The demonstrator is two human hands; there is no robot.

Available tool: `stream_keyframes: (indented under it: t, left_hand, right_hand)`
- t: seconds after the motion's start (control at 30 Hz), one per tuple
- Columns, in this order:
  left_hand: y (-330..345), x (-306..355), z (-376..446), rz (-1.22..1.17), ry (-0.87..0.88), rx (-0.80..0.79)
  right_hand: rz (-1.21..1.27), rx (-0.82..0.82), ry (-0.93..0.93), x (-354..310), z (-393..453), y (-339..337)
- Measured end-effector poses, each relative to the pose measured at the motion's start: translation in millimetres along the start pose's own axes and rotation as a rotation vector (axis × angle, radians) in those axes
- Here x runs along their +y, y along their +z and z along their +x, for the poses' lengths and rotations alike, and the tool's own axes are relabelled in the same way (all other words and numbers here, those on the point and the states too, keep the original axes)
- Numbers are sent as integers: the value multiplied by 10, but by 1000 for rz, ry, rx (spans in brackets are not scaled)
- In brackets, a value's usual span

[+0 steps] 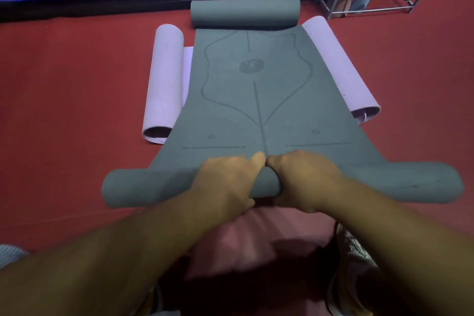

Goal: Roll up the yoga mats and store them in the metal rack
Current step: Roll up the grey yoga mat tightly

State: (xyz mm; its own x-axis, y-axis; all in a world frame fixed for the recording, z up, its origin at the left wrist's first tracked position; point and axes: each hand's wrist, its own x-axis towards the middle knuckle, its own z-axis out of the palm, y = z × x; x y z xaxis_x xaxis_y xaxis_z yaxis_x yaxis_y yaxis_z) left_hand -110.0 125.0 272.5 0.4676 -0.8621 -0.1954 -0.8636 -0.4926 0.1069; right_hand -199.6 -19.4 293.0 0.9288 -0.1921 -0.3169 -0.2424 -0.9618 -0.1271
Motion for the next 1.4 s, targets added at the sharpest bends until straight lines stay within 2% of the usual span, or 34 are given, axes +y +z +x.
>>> stream_keyframes:
  t: [0.1,0.17,0.2,0.3,0.33,0.4,0.5,0.53,0.57,0.67,0.7,0.8,0.87,0.9,0.97,1.03,1.07,1.17,1.23,1.3,1.4]
  left_hand:
    - [-69,-135,125,-122,-3,-211]
    - [-115,-193,137,-155,6,-268]
    - [-117,-171,106,-132,-2,-226]
    - [-40,-14,11,80,-16,59]
    - [-1,18,8,95,-4,111]
    - [-5,-25,59,13,-26,50]
    - [-73,-176,139,-130,-35,-158]
    - [-87,-181,128,-130,-33,-162]
    - [-89,-157,98,-88,-43,-121]
    - [-12,-42,-11,118,-63,130]
    - [28,-31,-14,115,-50,144]
    - [13,-130,72,-52,-60,-71]
    - [-26,-199,110,-97,-43,-184]
    - [-35,-187,89,-101,-44,-177]
    - [14,-120,11,-13,-47,-25]
    - [103,-46,-43,102,-26,103]
    - [131,-41,-38,89,-16,92]
    - [87,-143,67,-45,-21,-126]
    - [38,-194,94,-93,0,-240]
    - [46,-147,29,-90,-16,-199]
    - [113,-31,-52,56,-40,14]
  right_hand:
    - [-76,171,43,-113,-66,177]
    - [-98,163,24,-145,-63,251]
    - [-81,138,25,-119,-44,231]
    - [11,64,36,38,14,83]
    - [12,69,18,64,18,54]
    - [-36,115,-6,38,-15,58]
    - [-104,186,-23,-53,-41,165]
    - [-102,172,-24,-56,-27,167]
    - [-78,138,-9,-38,-9,146]
    - [10,54,10,66,38,33]
    - [-2,67,-4,66,29,20]
    - [-93,125,-28,-44,-35,155]
    - [-87,84,-28,-92,-11,224]
    - [-66,37,-20,-79,14,210]
    - [-7,-39,-1,2,68,128]
    - [1,-38,0,57,79,43]
    - [-16,-13,-9,53,60,53]
    - [-88,78,-21,-53,-6,215]
    - [-89,45,-7,-87,-11,301]
    - [-40,-19,13,-44,5,282]
    - [12,-34,26,49,21,179]
